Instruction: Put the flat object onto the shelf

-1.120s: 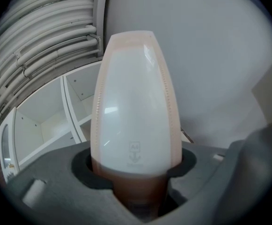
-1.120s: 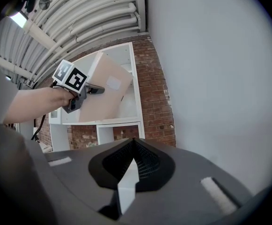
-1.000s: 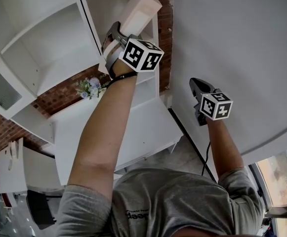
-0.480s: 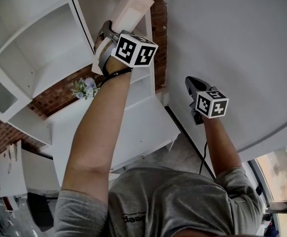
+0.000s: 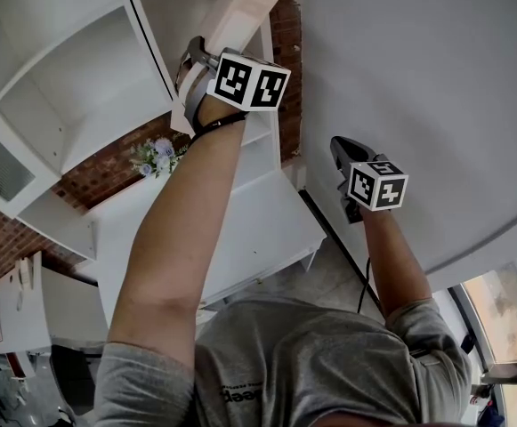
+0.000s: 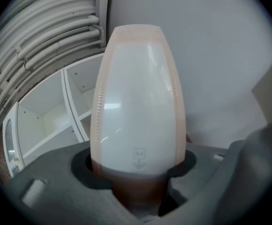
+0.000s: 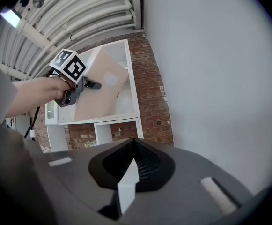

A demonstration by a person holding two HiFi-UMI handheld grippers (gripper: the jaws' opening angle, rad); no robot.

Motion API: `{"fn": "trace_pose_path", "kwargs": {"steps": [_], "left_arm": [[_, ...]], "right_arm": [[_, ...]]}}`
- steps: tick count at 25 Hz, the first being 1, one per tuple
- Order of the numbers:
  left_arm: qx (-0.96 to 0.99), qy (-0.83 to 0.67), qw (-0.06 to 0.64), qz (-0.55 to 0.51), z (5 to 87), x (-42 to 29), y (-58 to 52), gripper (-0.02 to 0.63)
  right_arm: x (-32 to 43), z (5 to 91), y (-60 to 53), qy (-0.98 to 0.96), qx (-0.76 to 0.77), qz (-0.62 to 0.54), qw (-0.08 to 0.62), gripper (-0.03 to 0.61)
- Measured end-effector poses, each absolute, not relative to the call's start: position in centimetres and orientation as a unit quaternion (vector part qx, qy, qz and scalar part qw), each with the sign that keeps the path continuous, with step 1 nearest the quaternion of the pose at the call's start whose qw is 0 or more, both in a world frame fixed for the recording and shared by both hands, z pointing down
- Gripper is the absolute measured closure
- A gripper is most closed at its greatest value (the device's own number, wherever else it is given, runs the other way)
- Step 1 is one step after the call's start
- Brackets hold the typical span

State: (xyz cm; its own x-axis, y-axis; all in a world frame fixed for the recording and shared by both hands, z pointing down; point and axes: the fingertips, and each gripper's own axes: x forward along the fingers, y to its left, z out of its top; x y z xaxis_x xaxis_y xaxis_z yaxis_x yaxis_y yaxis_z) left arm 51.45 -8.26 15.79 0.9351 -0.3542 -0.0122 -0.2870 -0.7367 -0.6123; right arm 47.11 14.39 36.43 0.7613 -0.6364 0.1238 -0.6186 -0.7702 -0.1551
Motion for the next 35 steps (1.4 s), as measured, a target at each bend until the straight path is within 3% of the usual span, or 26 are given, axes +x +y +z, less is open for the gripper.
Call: {"fn": "trace_pose_path", "kwargs": {"steps": [16, 35], "left_arm": [[-0.924, 0.196, 0.317, -0.088, 15.6, 53.8, -8.8, 0.308], [-0.924, 0.186, 0.322, -0.087, 15.6, 61.4, -10.8, 0.281]], "right_arm": [[47.2, 37.5, 14.9, 0.332, -0.937, -0.089, 0.069, 0.569], [53.1, 34.4, 14.2, 0.337, -0.939, -0.057, 0.048, 0.569]]}}
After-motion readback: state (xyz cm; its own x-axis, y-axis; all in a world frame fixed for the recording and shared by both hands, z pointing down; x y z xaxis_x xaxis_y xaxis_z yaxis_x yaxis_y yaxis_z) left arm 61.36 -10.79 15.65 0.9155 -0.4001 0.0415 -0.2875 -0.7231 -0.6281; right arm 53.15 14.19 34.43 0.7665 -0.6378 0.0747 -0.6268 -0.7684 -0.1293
